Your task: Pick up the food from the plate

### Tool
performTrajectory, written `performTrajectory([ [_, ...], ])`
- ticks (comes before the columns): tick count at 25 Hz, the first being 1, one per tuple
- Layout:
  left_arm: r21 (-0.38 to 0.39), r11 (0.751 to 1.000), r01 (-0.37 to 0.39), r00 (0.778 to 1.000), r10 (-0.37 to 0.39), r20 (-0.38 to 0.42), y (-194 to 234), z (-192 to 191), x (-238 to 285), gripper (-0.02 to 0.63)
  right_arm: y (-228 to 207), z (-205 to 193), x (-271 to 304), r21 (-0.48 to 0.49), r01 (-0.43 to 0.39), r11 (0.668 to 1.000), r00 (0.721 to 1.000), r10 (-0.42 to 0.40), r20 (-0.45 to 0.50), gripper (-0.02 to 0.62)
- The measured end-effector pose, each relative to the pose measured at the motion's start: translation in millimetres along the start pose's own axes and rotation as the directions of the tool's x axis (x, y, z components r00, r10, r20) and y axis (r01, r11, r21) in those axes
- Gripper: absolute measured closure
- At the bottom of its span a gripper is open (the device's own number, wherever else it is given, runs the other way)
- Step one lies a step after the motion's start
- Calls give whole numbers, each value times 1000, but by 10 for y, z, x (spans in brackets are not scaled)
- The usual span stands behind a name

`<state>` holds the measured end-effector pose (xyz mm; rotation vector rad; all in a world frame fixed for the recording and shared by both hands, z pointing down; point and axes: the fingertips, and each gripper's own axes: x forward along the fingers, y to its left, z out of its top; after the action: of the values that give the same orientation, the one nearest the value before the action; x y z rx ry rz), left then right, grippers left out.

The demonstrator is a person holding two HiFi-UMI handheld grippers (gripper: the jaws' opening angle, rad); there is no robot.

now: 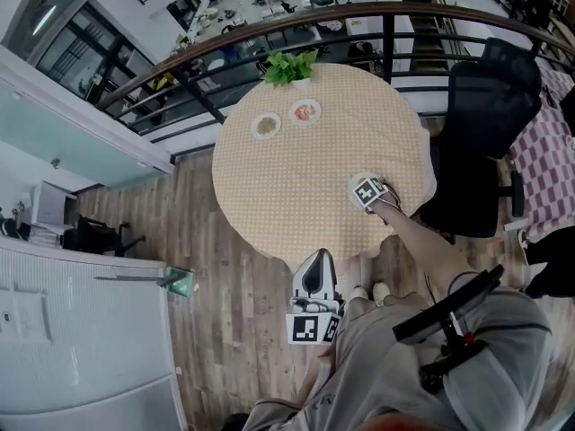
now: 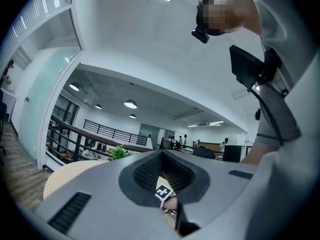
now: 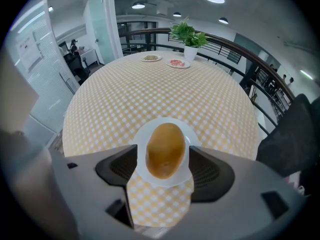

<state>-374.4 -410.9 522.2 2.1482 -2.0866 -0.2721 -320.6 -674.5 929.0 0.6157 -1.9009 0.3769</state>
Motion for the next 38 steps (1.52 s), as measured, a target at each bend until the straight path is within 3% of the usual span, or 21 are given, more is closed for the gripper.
performTrajectory([
  [12, -3, 1000, -31, 999, 31, -39, 207, -73, -21, 595, -77, -77, 425, -9, -35, 999, 996, 34, -78, 272],
  [25, -8, 998, -60, 997, 60, -47, 313, -79, -78, 595, -48, 6, 453, -59, -40, 997, 995, 35, -96, 272],
  [30, -1, 998, -59, 997, 59, -47, 280, -75, -60, 595, -86, -73, 450, -120, -44, 992, 990, 28, -136, 273],
  [38, 1, 997, -71, 996, 71, -57, 309, -53, -114, 595, -34, -41, 432, -102, -64, 993, 991, 51, -127, 273],
])
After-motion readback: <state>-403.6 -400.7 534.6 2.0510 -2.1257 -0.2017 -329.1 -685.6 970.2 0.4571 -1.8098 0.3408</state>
